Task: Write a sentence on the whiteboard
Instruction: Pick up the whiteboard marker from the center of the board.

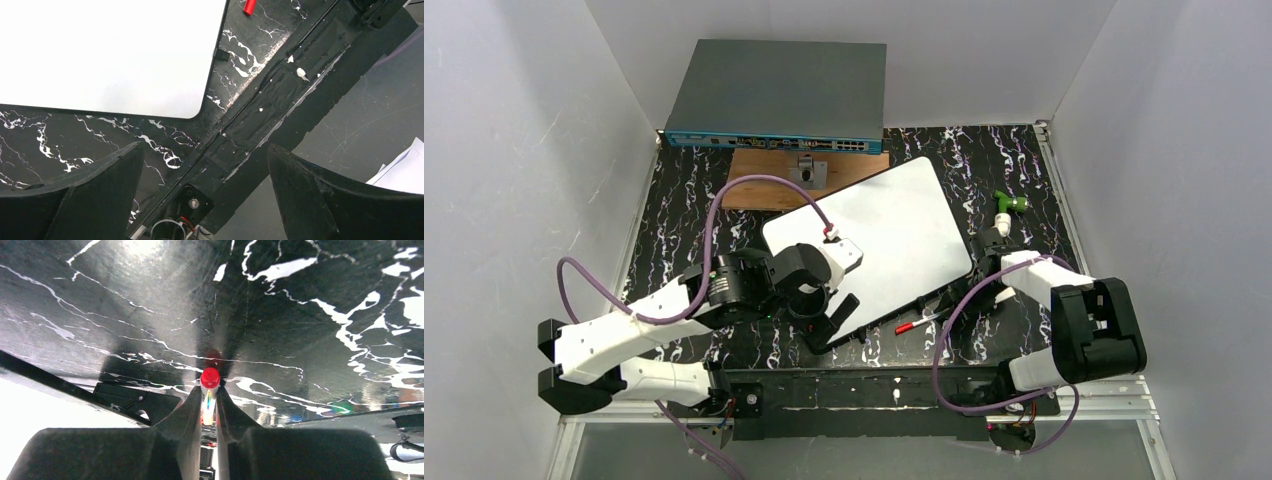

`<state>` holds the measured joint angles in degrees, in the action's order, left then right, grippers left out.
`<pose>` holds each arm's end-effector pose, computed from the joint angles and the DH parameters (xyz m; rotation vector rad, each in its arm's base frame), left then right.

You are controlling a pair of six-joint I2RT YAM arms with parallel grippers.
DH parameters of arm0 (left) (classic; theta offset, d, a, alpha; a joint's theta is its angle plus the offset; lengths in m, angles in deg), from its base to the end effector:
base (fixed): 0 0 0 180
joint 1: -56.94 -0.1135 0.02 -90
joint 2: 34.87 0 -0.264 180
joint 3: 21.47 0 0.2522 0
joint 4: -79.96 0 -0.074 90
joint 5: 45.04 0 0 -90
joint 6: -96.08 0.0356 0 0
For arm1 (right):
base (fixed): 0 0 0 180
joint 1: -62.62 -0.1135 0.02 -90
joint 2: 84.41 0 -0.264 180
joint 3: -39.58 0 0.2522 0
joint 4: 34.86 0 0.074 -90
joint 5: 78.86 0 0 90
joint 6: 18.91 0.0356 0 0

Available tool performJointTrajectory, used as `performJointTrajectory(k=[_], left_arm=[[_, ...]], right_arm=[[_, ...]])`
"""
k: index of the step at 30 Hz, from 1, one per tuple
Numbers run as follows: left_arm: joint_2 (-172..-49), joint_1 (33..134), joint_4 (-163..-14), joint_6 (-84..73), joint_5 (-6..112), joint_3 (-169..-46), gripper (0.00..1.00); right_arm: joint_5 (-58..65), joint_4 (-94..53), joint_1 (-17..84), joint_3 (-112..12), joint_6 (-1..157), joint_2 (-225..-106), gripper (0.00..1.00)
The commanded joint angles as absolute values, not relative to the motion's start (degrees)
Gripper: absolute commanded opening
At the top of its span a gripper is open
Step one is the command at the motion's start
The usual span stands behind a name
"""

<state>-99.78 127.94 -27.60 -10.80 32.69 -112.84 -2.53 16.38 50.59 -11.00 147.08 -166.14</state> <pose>0.0753 -0.1956 0.3867 1.0001 2.1872 -0.4880 0.2058 0.0525 0.1367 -1.5919 -2.5954 -0.4032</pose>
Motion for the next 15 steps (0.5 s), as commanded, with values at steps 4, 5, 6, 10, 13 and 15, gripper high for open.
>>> performJointTrajectory(k=[4,5,6,10,13,15], left_arm=[[-103.5,128.3,-28.2,-10.6,33.7,-116.2,0.93],[-104.2,128.3,-28.1,-10.7,33.9,-116.9,0.93],[-104.9,128.3,-27.8,-10.9,34.0,-117.8,0.93],[-106.3,128.3,-28.8,-11.8,33.0,-119.4,0.92],[-106.7,128.3,-31.0,-12.4,33.9,-119.6,0.93],[-107.8,128.3,-31.4,-12.8,35.1,-120.6,0.93]], right_arm=[[6.7,21.3,50.4,-12.1,141.5,-163.1,0.01],[6.9,22.2,50.4,-12.6,140.8,-162.3,0.01],[6.9,23.0,50.4,-13.1,140.0,-161.4,0.01],[7.6,26.9,50.4,-14.3,137.3,-155.6,0.01],[8.4,29.6,50.4,-15.1,135.0,-150.9,0.01],[9.2,31.1,50.4,-15.8,133.4,-147.8,0.01]])
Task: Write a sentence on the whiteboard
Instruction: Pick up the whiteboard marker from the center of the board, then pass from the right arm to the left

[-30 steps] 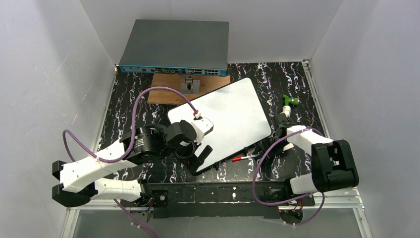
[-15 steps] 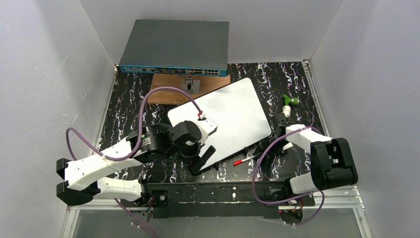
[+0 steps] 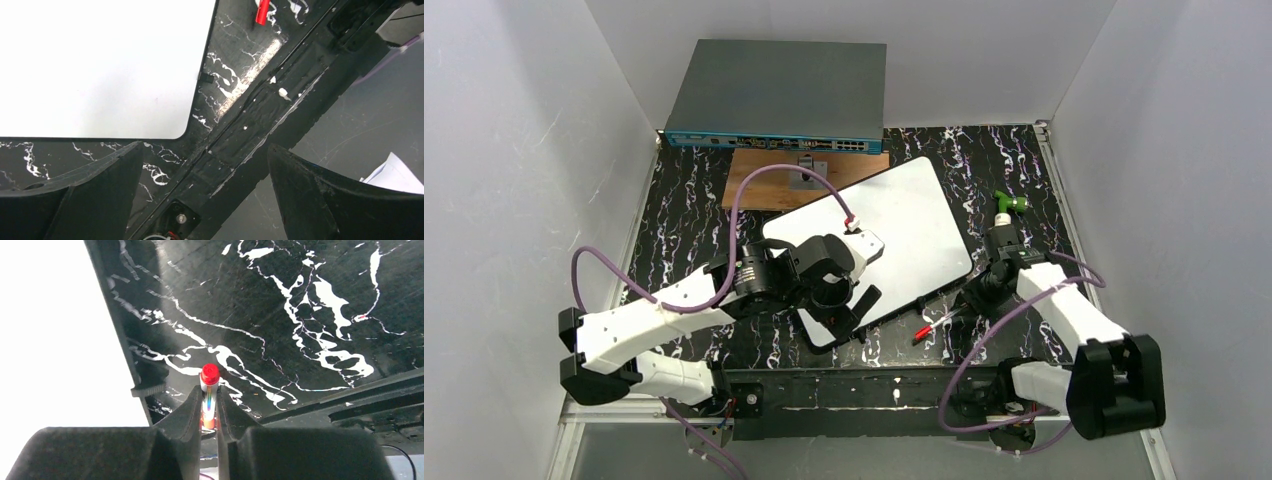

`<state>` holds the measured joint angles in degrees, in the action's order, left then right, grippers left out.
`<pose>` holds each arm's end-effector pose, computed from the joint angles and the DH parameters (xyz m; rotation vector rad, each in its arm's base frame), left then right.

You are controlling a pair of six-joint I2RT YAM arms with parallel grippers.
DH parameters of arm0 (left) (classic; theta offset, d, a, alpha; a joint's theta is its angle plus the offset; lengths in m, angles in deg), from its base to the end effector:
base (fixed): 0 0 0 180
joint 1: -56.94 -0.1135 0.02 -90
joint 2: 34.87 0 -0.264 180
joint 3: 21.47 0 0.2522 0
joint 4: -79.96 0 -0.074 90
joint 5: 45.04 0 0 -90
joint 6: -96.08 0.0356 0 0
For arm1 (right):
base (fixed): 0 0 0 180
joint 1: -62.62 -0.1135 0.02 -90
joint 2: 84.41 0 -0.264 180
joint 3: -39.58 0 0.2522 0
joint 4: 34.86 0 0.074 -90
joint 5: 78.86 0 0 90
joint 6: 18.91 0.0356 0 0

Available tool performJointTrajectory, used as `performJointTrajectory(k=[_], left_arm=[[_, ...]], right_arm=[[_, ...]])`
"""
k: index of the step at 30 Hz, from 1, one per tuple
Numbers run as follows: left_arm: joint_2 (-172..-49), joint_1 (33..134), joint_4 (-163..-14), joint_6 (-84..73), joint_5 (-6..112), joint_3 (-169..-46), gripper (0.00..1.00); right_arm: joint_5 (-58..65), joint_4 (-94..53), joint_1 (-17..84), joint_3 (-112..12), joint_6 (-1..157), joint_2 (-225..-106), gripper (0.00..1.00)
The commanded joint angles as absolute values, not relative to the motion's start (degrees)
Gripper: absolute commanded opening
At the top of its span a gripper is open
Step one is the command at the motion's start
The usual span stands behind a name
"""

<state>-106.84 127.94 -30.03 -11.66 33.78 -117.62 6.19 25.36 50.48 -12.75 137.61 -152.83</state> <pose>0.0860 -0.2287 0.3897 0.9952 2.1985 -0.5155 0.1862 0.0432 0.1827 1.3541 2.6700 0.3279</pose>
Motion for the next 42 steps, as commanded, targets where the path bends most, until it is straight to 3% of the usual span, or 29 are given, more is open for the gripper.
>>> performJointTrajectory(k=[1,9,17,29,37,42], left_arm=[[-108.7,128.2,-31.4,-13.0,35.8,-121.3,0.93],[-113.2,128.1,-34.7,-15.6,43.7,-128.4,0.92],[-118.9,126.8,-34.9,-16.5,50.2,-143.5,0.9],[-114.0,109.7,-42.2,-22.7,73.1,-145.3,0.82],[-112.8,109.1,-61.4,-34.5,86.0,-137.1,0.76],[-114.5,109.1,-62.4,-35.7,87.7,-139.0,0.71]], right_arm=[[9.5,32.2,50.5,-16.4,132.8,-146.2,0.01],[7.7,38.7,50.5,-23.1,128.9,-136.2,0.01],[4.2,44.9,50.5,-39.5,127.1,-130.6,0.01],[-6.4,34.7,50.5,-55.1,127.6,-126.5,0.01],[-14.1,24.7,50.5,-61.3,133.8,-128.5,0.01],[-14.6,26.1,50.5,-66.7,136.8,-131.9,0.01]])
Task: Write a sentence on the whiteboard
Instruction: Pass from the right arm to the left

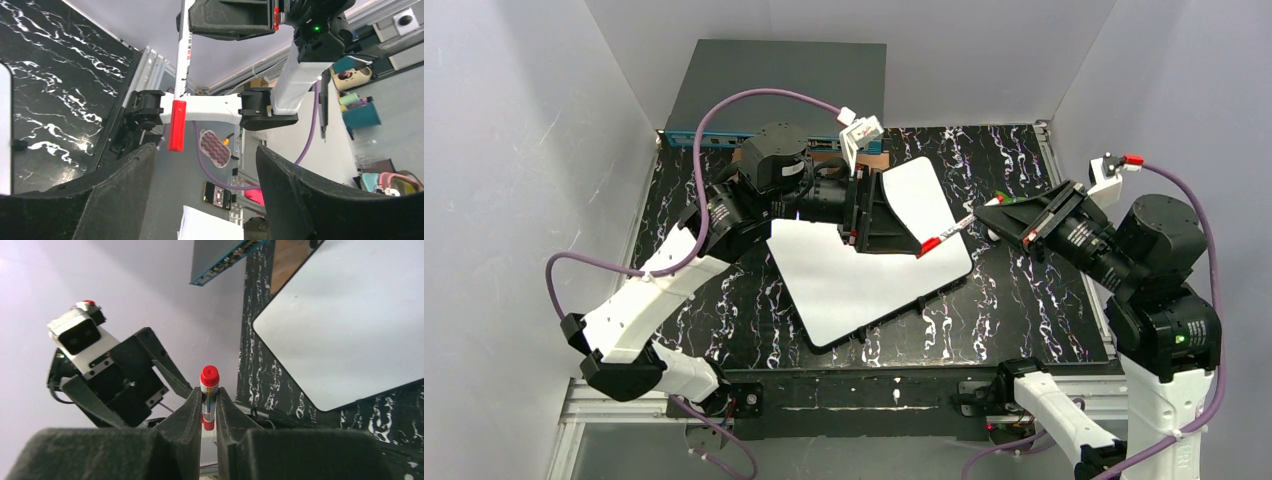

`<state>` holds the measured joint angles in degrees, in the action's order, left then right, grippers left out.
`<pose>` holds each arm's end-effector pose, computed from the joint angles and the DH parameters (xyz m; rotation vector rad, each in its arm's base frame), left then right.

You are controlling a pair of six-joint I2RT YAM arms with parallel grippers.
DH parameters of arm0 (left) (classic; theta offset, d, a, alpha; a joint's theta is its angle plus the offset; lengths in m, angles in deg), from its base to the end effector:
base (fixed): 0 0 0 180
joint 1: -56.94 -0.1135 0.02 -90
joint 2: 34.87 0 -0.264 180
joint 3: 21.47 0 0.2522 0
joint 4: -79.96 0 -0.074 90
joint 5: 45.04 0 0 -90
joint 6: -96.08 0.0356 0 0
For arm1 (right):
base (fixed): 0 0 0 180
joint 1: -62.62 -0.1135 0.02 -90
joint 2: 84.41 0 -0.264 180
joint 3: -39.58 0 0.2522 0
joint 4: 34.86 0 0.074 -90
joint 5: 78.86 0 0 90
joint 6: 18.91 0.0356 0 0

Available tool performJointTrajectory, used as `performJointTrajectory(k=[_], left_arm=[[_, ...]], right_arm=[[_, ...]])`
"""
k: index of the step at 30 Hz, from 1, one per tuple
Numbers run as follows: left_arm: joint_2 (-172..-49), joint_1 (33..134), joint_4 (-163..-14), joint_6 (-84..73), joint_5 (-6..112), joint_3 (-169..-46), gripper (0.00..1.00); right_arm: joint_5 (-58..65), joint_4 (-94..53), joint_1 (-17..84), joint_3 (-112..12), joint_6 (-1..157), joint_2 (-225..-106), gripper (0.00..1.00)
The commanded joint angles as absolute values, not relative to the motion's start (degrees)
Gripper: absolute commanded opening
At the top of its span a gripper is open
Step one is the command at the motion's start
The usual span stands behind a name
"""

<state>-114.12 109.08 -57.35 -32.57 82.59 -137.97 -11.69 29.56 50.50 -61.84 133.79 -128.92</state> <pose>0.1505 -0.2291 0.5158 0.7994 1.7989 -1.6672 0.0707 0.0293 0.4959 0.4928 1.8076 1.2786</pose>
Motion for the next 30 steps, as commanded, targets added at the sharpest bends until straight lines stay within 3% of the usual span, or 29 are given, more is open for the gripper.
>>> performJointTrajectory(k=[1,13,16,24,29,30], left_arm=[[-114.7,109.1,-62.3,-35.5,87.5,-139.0,0.7],[-119.7,110.7,-64.4,-36.7,90.2,-141.0,0.58],[-120.5,111.1,-64.5,-36.5,89.8,-141.0,0.49],[-120.3,111.3,-65.5,-37.4,89.6,-140.7,0.0],[-118.7,111.3,-67.3,-38.5,89.0,-138.9,0.0],[-118.8,111.3,-67.6,-38.9,89.2,-138.9,0.0]], right_arm=[[-15.0,26.4,50.5,-67.7,136.7,-132.4,0.01],[-16.4,24.4,50.5,-66.9,137.5,-132.4,0.01],[-17.1,23.4,50.5,-66.7,137.6,-132.4,0.01],[-16.8,23.0,50.5,-65.7,137.3,-132.1,0.01],[-19.1,18.8,50.5,-62.1,136.6,-131.0,0.02],[-20.2,16.3,50.5,-60.8,136.9,-130.2,0.15]])
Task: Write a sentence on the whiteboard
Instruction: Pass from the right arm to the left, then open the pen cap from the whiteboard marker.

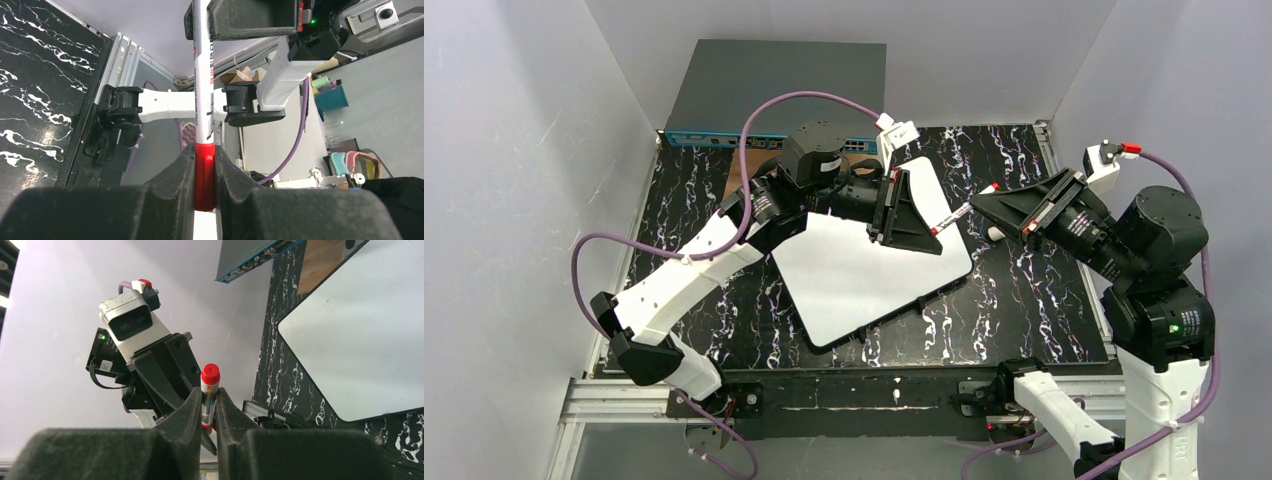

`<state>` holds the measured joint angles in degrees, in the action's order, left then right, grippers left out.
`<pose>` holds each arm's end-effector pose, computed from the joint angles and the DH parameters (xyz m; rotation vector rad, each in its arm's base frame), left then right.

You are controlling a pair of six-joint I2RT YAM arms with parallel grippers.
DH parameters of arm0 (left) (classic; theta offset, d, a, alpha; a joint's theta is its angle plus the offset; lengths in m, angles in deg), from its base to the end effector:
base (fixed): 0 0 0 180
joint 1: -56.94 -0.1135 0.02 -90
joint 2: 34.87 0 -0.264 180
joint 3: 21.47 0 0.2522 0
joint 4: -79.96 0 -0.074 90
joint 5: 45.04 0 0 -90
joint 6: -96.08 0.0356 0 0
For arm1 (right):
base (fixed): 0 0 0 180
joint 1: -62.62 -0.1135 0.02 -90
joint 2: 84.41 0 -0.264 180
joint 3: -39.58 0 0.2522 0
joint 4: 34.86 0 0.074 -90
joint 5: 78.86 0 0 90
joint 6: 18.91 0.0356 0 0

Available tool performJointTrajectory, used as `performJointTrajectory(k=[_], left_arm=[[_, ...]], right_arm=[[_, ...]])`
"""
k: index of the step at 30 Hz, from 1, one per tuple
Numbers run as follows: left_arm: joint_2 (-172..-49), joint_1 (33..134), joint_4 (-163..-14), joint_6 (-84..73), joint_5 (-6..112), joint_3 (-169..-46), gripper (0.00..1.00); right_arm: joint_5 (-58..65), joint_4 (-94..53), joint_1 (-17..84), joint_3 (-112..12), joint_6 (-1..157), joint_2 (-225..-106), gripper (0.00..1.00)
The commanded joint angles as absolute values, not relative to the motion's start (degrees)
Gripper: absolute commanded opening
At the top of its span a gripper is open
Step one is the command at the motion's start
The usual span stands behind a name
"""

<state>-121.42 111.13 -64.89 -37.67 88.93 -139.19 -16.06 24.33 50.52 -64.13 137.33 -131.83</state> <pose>0.1668 -0.2734 0.5006 0.8792 1.8141 -1.8276 0.0815 0.0341 0.5123 0.4437 1.7639 1.3968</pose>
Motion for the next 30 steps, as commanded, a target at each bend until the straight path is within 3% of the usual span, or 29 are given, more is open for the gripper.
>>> performJointTrajectory(k=[1,2,3,6,11,15,30], left_arm=[[-119.0,111.3,-68.0,-39.2,89.3,-139.0,0.0],[-119.2,111.4,-68.2,-39.6,89.5,-139.4,0.0],[-119.5,111.3,-68.1,-39.8,89.9,-139.9,0.0],[-120.3,111.3,-66.7,-40.1,91.5,-142.3,0.0],[-120.9,111.3,-65.6,-41.6,96.7,-144.1,0.0],[-120.9,111.3,-65.2,-41.8,100.2,-143.9,0.0],[-121.5,111.3,-64.2,-42.0,102.9,-144.5,0.0]], right_arm=[[-21.5,13.2,50.5,-59.1,137.3,-129.6,0.34],[-23.6,10.0,50.5,-57.7,137.5,-129.2,0.56],[-25.8,7.4,50.5,-56.7,137.1,-129.0,0.66],[-32.5,4.9,50.5,-56.2,133.0,-129.1,0.74],[-39.9,1.7,50.5,-54.9,128.8,-127.8,0.72],[-42.9,-5.8,50.5,-52.8,132.7,-127.2,0.64],[-43.6,-10.4,50.5,-52.6,134.3,-127.7,0.45]])
